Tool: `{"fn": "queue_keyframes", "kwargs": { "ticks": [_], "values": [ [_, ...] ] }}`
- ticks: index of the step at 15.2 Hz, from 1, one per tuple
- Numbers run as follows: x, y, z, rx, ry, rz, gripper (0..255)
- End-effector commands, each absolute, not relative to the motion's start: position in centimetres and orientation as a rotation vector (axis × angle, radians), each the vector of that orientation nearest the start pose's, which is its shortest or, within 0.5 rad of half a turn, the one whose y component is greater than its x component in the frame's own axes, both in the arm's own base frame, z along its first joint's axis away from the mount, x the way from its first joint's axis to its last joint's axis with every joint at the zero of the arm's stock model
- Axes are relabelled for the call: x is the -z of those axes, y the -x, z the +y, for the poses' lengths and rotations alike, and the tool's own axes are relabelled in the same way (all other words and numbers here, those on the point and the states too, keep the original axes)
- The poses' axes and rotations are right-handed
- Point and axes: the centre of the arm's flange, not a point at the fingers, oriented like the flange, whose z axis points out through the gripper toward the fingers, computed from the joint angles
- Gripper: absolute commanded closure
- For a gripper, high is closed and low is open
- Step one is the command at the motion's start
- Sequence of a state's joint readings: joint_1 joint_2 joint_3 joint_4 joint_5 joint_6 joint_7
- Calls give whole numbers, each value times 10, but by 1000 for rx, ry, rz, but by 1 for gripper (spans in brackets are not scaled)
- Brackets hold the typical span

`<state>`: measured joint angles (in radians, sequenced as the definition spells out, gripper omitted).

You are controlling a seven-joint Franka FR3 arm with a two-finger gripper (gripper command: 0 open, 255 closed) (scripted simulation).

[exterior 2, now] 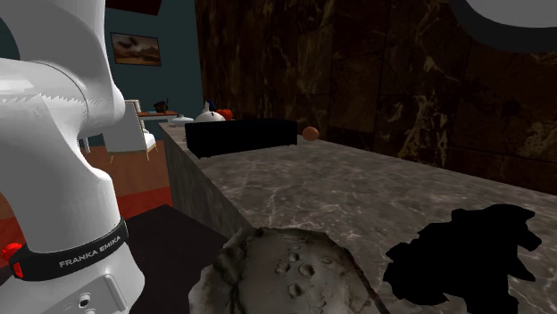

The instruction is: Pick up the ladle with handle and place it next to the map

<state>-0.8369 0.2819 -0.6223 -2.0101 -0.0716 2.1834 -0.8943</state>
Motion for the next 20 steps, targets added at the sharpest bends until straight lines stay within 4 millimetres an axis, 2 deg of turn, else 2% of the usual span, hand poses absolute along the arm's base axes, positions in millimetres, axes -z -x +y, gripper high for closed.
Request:
{"fn": "queue_keyframes", "kwargs": {
  "ticks": [1,2,3,8,12,20],
  "values": [
    [-336,-74,-582,-359,3050,792,255],
    [-336,-74,-582,-359,3050,792,255],
    [-336,-74,-582,-359,3050,792,0],
    [-336,-74,-582,-359,3050,792,0],
    [-385,-85,-583,-359,3050,792,0],
    [-385,-85,-583,-359,3050,792,0]
  ]
}}
